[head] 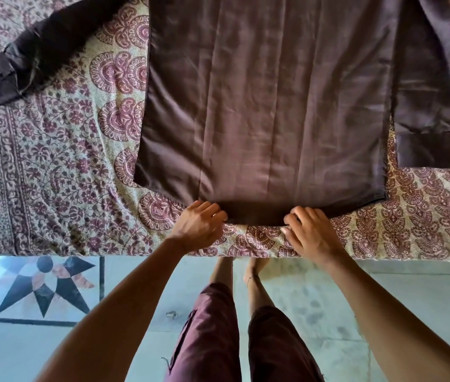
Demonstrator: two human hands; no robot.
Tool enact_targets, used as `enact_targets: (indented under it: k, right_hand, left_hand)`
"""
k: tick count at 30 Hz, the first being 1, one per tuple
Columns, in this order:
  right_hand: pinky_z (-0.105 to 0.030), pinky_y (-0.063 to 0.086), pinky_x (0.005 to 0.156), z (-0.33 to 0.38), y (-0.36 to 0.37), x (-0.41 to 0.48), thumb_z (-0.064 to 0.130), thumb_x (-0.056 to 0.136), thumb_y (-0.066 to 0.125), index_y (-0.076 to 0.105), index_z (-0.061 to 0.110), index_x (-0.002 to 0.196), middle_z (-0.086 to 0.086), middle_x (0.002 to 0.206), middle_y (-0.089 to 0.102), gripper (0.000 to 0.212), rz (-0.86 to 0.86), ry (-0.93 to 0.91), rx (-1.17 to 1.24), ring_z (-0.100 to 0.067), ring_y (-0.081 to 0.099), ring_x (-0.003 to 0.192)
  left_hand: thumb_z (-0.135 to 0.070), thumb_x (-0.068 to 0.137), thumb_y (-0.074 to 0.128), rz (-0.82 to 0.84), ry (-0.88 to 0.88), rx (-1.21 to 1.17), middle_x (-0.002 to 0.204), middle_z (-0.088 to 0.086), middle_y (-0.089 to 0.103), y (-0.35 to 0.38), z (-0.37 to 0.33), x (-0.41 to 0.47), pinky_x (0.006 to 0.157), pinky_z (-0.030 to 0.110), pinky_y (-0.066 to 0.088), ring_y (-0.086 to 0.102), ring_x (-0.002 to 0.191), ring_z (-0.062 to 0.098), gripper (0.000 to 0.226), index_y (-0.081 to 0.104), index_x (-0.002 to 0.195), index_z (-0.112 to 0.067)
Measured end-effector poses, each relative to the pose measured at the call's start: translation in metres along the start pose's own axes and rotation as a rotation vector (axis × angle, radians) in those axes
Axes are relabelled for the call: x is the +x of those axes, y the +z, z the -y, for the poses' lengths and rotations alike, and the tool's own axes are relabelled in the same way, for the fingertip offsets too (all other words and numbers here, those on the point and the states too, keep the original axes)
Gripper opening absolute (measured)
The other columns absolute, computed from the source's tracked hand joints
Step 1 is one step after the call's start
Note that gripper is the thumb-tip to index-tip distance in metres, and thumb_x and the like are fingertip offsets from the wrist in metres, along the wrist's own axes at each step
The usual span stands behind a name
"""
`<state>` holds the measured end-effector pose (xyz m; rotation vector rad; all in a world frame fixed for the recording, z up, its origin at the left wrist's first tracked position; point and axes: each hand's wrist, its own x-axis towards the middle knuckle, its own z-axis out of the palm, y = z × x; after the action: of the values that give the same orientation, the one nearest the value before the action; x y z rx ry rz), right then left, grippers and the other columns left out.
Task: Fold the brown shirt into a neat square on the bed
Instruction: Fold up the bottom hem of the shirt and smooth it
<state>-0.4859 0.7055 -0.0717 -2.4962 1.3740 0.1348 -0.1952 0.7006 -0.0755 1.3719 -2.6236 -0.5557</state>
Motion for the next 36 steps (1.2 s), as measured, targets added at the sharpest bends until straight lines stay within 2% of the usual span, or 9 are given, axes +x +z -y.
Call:
enact_targets:
  k: [2, 4, 7, 10, 15, 18, 25, 31, 36]
  right_hand:
    - [-0.036, 0.034, 0.070, 0.004, -0.008, 0.016, 0.030, 0.088, 0.042, 0.060, 0.013, 0.091, -0.007, 0.091, 0.058, 0.024, -0.046, -0.002, 0.025, -0.027, 0.055, 0.076]
    - [-0.037, 0.037, 0.078, 0.014, -0.012, 0.040, 0.028, 0.089, 0.043, 0.059, 0.013, 0.103, -0.009, 0.104, 0.058, 0.026, -0.089, -0.024, 0.053, -0.028, 0.057, 0.087]
    - [-0.043, 0.029, 0.103, 0.031, -0.004, 0.074, 0.033, 0.089, 0.042, 0.045, 0.013, 0.131, -0.016, 0.140, 0.042, 0.047, -0.012, -0.020, 0.023, -0.032, 0.043, 0.123]
    - [-0.048, 0.014, 0.112, 0.036, 0.011, 0.082, 0.046, 0.090, 0.035, 0.027, 0.013, 0.145, -0.018, 0.154, 0.017, 0.064, 0.096, 0.139, -0.003, -0.033, 0.021, 0.140]
    - [-0.048, 0.014, 0.112, 0.032, 0.014, 0.069, 0.053, 0.094, 0.021, 0.026, 0.013, 0.146, -0.019, 0.154, 0.016, 0.066, 0.153, 0.144, -0.025, -0.033, 0.018, 0.140]
    - [-0.046, 0.011, 0.113, 0.040, 0.004, 0.085, 0.049, 0.095, 0.020, 0.023, 0.011, 0.146, -0.017, 0.154, 0.017, 0.064, 0.082, 0.200, 0.000, -0.031, 0.018, 0.140]
    - [-0.045, 0.012, 0.112, 0.023, -0.002, 0.165, 0.044, 0.091, 0.030, 0.025, 0.008, 0.144, -0.015, 0.152, 0.023, 0.064, -0.009, 0.344, 0.024, -0.027, 0.019, 0.139]
    - [-0.045, 0.012, 0.113, 0.019, 0.005, 0.168, 0.046, 0.091, 0.031, 0.026, 0.010, 0.145, -0.013, 0.153, 0.021, 0.065, -0.038, 0.338, 0.028, -0.026, 0.018, 0.140]
    - [-0.041, 0.013, 0.113, 0.001, -0.009, 0.177, 0.040, 0.092, 0.032, 0.030, 0.008, 0.143, -0.013, 0.152, 0.025, 0.061, -0.121, 0.358, 0.079, -0.025, 0.023, 0.138]
  left_hand:
    - [-0.022, 0.083, 0.048, -0.091, -0.135, 0.011, 0.079, 0.007, 0.058, -0.009, 0.010, 0.007, 0.063, 0.036, 0.039, 0.055, 0.067, 0.028, 0.008, 0.053, 0.088, -0.018]
    - [-0.029, 0.088, 0.044, -0.120, -0.338, 0.080, 0.107, 0.009, 0.062, -0.013, 0.028, 0.017, 0.080, 0.039, 0.035, 0.058, 0.094, 0.030, 0.027, 0.058, 0.107, -0.017]
    - [-0.045, 0.091, 0.036, 0.042, -0.451, 0.109, 0.150, 0.008, 0.034, -0.012, 0.057, 0.023, 0.109, 0.042, 0.018, 0.030, 0.138, 0.024, 0.056, 0.038, 0.141, -0.021]
    - [-0.054, 0.092, 0.023, 0.120, -0.567, 0.118, 0.156, 0.006, 0.017, -0.006, 0.078, 0.005, 0.115, 0.046, 0.012, 0.018, 0.143, 0.022, 0.067, 0.019, 0.148, -0.018]
    - [-0.058, 0.090, 0.009, -0.009, -1.040, 0.023, 0.158, 0.002, 0.000, -0.017, 0.093, -0.023, 0.117, 0.045, -0.004, -0.001, 0.146, 0.017, 0.073, 0.002, 0.150, -0.017]
    - [-0.051, 0.093, 0.011, -0.114, -0.967, 0.045, 0.157, 0.002, 0.003, -0.029, 0.086, 0.019, 0.116, 0.045, -0.004, 0.000, 0.144, 0.015, 0.067, 0.004, 0.149, -0.014]
    - [-0.048, 0.091, 0.035, 0.066, -0.319, 0.138, 0.151, 0.002, 0.032, -0.024, 0.113, 0.107, 0.113, 0.043, 0.014, 0.032, 0.139, 0.018, 0.061, 0.033, 0.144, -0.017]
    - [-0.053, 0.090, 0.013, 0.028, -0.689, 0.162, 0.157, -0.002, 0.012, -0.053, 0.196, 0.085, 0.115, 0.045, -0.001, 0.012, 0.145, 0.017, 0.069, 0.016, 0.149, -0.017]
    - [-0.048, 0.092, 0.022, -0.073, -0.612, 0.105, 0.155, 0.006, 0.021, -0.055, 0.159, 0.142, 0.114, 0.047, 0.007, 0.018, 0.143, 0.019, 0.065, 0.025, 0.147, -0.012]
